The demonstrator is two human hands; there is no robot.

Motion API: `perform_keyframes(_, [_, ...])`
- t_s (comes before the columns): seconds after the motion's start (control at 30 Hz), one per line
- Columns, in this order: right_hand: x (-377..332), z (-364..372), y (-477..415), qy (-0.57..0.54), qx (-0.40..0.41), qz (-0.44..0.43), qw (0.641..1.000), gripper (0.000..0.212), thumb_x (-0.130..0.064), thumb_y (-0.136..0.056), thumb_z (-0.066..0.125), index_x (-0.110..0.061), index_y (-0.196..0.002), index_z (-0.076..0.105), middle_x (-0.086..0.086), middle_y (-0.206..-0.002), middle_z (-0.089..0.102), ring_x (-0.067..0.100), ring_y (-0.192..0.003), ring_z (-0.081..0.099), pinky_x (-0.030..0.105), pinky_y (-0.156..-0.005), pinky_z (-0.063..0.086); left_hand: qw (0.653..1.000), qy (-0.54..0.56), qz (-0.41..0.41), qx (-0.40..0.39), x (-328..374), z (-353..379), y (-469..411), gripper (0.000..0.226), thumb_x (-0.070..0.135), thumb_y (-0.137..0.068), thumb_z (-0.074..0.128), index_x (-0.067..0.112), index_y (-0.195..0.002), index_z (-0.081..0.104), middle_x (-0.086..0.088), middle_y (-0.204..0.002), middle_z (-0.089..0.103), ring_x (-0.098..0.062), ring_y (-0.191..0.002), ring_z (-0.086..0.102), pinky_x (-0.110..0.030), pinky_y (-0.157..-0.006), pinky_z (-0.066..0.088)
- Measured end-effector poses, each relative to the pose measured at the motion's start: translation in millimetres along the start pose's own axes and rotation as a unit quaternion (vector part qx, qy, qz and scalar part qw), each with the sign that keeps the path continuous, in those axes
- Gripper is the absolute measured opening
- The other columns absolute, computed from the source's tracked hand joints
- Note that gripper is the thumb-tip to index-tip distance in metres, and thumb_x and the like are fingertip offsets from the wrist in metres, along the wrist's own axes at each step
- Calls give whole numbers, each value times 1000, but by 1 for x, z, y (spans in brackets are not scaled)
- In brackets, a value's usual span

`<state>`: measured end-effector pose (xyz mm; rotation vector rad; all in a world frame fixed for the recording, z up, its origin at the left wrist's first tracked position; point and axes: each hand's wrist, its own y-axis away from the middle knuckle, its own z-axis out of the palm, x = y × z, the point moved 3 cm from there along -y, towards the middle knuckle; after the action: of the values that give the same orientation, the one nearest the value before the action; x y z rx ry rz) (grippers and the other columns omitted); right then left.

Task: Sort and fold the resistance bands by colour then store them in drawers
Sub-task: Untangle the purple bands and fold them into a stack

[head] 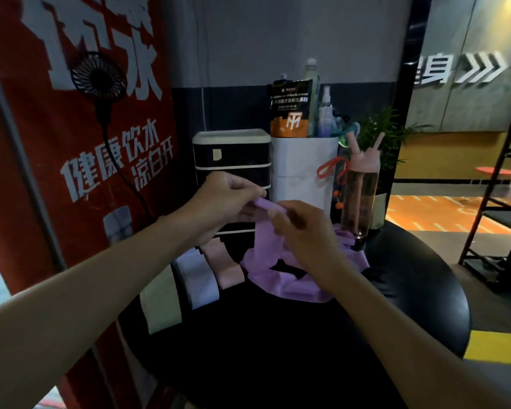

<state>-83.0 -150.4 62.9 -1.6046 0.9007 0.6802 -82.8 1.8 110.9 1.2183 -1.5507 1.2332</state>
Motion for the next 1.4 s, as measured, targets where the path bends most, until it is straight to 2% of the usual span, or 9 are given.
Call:
perform_keyframes(0.17, [-11, -22, 15, -34, 32, 50, 998, 26, -36, -89, 66, -14, -78, 73, 22, -77, 67, 16, -66, 54, 43, -61, 50, 991, -129, 40, -18, -2, 7, 13, 18, 12, -97, 57, 6, -91, 73, -4, -66, 66, -14, -65, 66, -26, -63, 55])
perform_keyframes(0.3, [-9, -41, 22, -104, 4, 124, 987, 12, -13, -91, 65, -3, -85, 69, 18, -82, 68, 22, -77, 61, 41, -77, 54, 991, -104, 70, -41, -8, 22, 13, 17, 10, -99, 56, 3, -105, 70, -14, -95, 72, -22, -88, 70, -33, -78, 59])
perform_keyframes(0.47, [-4, -69, 35, -124, -43, 121, 984, 21, 0, -81, 59, -19, -81, 68, 19, -86, 59, 28, -78, 51, 31, -60, 41, 984, -62, 60, -159, -28, 57, 10, 26, 9, -103, 49, 4, -124, 65, -12, -121, 69, -18, -114, 64, -32, -97, 53])
perform_keyframes(0.7, [17, -103, 72, -198, -61, 181, 961, 35, 0, -69, 56, -8, -102, 62, 25, -102, 56, 36, -93, 52, 50, -85, 36, 951, -105, 26, -290, -62, 98, 15, 29, 15, -103, 51, 6, -129, 61, -9, -111, 70, -3, -101, 64, -21, -96, 49])
perform_keyframes(0.87, [24, -125, 93, -195, -62, 197, 959, 37, -1, -69, 56, -4, -106, 56, 19, -98, 52, 32, -82, 48, 36, -68, 40, 932, -109, 24, -345, -78, 113, 19, 19, 27, -98, 62, 18, -110, 72, -21, -117, 68, -12, -102, 59, -30, -101, 46])
perform_keyframes(1.07, [23, -138, 102, -179, -100, 195, 959, 34, 0, -69, 53, -9, -102, 55, 11, -84, 54, 20, -71, 50, 31, -63, 38, 918, -15, -1, -396, -96, 138, 29, 28, 22, -101, 56, 25, -128, 60, -3, -133, 64, -17, -129, 56, -43, -115, 39])
perform_keyframes(1.2, [28, -150, 111, -180, -79, 211, 957, 39, 1, -65, 53, -9, -103, 56, 6, -76, 56, 16, -67, 53, 28, -61, 41, 917, -49, 1, -396, -101, 144, 34, 14, 16, -101, 56, 15, -102, 70, -2, -100, 74, -13, -98, 68, -27, -94, 51])
perform_keyframes(1.33, [35, -164, 121, -184, -44, 231, 954, 43, 4, -72, 67, -12, -110, 57, 14, -88, 58, 23, -77, 61, 26, -62, 54, 912, -87, -2, -401, -99, 136, 38, 32, 19, -100, 57, 18, -70, 66, 11, -65, 61, 0, -62, 54, -14, -65, 42])
perform_keyframes(1.4, [40, -170, 126, -186, -21, 244, 952, 41, 3, -76, 60, -12, -114, 56, 15, -93, 64, 27, -85, 64, 27, -68, 58, 915, -128, 10, -382, -101, 126, 36, 32, 31, -93, 63, 8, -71, 65, 8, -63, 54, -3, -60, 46, -16, -61, 36])
